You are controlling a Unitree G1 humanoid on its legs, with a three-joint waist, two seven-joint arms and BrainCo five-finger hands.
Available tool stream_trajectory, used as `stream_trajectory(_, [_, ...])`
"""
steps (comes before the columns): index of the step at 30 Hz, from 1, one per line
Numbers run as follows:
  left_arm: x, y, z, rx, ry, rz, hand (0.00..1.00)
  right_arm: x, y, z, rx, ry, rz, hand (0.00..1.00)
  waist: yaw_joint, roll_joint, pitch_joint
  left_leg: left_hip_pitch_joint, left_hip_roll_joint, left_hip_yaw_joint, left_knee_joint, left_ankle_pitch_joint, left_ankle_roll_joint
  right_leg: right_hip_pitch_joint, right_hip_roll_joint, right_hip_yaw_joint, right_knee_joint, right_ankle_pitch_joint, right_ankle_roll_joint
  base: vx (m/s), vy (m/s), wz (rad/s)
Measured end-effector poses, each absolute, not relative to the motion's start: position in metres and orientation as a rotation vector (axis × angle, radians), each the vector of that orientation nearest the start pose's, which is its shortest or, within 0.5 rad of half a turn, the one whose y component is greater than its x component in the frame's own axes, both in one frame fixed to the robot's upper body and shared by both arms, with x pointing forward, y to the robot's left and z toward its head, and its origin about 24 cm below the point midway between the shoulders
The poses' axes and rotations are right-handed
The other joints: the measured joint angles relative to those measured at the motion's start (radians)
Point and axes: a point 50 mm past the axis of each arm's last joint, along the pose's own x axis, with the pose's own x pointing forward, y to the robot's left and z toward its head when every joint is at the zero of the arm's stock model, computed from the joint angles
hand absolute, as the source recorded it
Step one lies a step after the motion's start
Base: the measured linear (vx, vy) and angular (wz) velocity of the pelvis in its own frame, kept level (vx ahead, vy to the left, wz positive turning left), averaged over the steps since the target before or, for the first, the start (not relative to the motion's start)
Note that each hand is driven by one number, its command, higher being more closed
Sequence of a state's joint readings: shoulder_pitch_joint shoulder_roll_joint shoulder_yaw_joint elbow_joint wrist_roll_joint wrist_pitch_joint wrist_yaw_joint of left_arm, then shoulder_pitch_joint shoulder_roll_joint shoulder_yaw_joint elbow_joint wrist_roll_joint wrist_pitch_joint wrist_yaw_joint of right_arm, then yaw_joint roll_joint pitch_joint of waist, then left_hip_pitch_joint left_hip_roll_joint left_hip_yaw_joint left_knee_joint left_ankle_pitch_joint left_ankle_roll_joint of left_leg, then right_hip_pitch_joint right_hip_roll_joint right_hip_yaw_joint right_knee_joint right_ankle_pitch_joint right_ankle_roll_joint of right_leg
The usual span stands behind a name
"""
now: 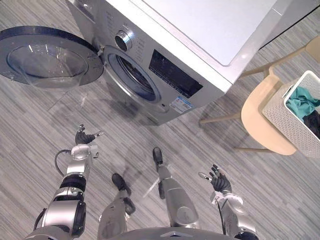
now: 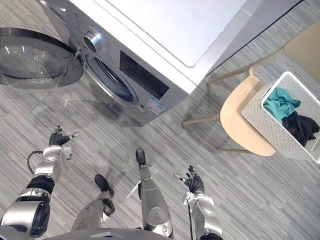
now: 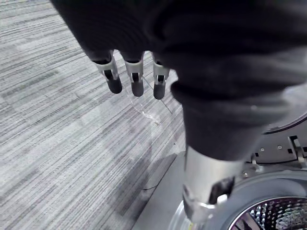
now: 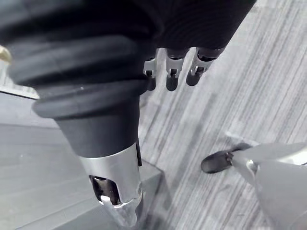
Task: Pick up the laundry basket with both hands and put the clothes into the washing machine.
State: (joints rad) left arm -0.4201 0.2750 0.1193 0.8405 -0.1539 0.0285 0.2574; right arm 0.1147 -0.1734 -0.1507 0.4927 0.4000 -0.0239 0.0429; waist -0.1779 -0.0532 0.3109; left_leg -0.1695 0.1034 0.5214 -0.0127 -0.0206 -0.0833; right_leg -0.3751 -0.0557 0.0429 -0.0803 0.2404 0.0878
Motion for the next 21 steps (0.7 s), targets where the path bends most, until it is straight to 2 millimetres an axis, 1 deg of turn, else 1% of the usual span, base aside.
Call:
stream_trajectory(8, [0.295,0.252,-0.023,0.128,0.451,0.436,0.0,0.181,-0.24,-0.076,0.3,0.497,-0.316,0.0,0.006,0.0,0.0,0.003,0.007,-0.006,0.017,-0.006,-0.002,0.014,0.0,-0.002,0.0,0.0,-0.001,0.01,-0.003,0.01])
stream_trajectory(11, [0.289,0.254,-0.031,0.15,0.488,0.435,0.0,0.18,-0.24,-0.078,0.302,0.503,-0.32,0.0,0.004,0.0,-0.001,0.021,0.009,-0.008,0.018,-0.006,-0.002,0.033,0.0,-0.004,0.0,-0.002,-0.002,0.0,0.0,0.0])
stream_trajectory(13, [0.282,0.254,-0.038,0.154,0.512,0.433,0.0,0.176,-0.243,-0.082,0.314,0.52,-0.347,0.0,0.003,0.0,-0.001,0.04,0.009,-0.013,0.014,-0.006,-0.002,0.056,0.0,-0.008,0.0,-0.008,-0.006,0.02,-0.004,0.07])
stream_trajectory(14, [0.273,0.253,-0.046,0.15,0.54,0.43,0.0,0.169,-0.245,-0.089,0.331,0.55,-0.384,0.0,0.001,0.001,-0.005,0.065,0.009,-0.022,0.009,-0.005,-0.004,0.082,0.001,-0.018,0.0,-0.019,-0.01,0.03,-0.007,0.13])
stream_trajectory(15, [0.269,0.252,-0.05,0.147,0.555,0.429,0.0,0.166,-0.246,-0.092,0.338,0.564,-0.397,0.0,0.0,0.002,-0.006,0.077,0.01,-0.025,0.007,-0.005,-0.005,0.096,0.001,-0.022,0.0,-0.024,-0.01,0.04,-0.01,0.14])
stream_trajectory(16, [0.259,0.251,-0.059,0.141,0.586,0.423,0.0,0.162,-0.246,-0.096,0.351,0.583,-0.418,0.0,0.0,0.003,-0.017,0.089,0.011,-0.026,0.004,-0.006,-0.006,0.109,0.003,-0.026,0.0,-0.028,-0.011,0.04,-0.009,0.06])
stream_trajectory(18, [0.23,0.246,-0.084,0.122,0.683,0.401,0.0,0.151,-0.246,-0.107,0.366,0.647,-0.444,0.0,0.005,0.013,-0.054,0.124,0.011,-0.029,-0.01,-0.005,-0.009,0.142,0.005,-0.033,0.0,-0.041,-0.016,0.06,-0.003,0.06])
stream_trajectory(19, [0.223,0.243,-0.09,0.113,0.708,0.394,0.0,0.147,-0.247,-0.111,0.375,0.666,-0.462,0.0,0.01,0.019,-0.062,0.135,0.011,-0.032,-0.011,-0.006,-0.009,0.154,0.005,-0.038,0.0,-0.045,-0.015,0.06,0.004,0.26])
stream_trajectory(20, [0.204,0.234,-0.106,0.089,0.784,0.371,0.0,0.134,-0.251,-0.121,0.37,0.729,-0.5,0.0,0.016,0.041,-0.094,0.156,0.01,-0.053,-0.022,-0.006,-0.01,0.184,0.004,-0.059,0.0,-0.059,-0.015,0.04,0.009,0.41])
stream_trajectory(21, [0.193,0.229,-0.115,0.077,0.828,0.354,0.0,0.126,-0.253,-0.126,0.367,0.767,-0.526,0.0,0.017,0.056,-0.111,0.165,0.01,-0.07,-0.028,-0.005,-0.01,0.208,0.002,-0.077,0.0,-0.068,-0.016,0.04,0.012,0.48])
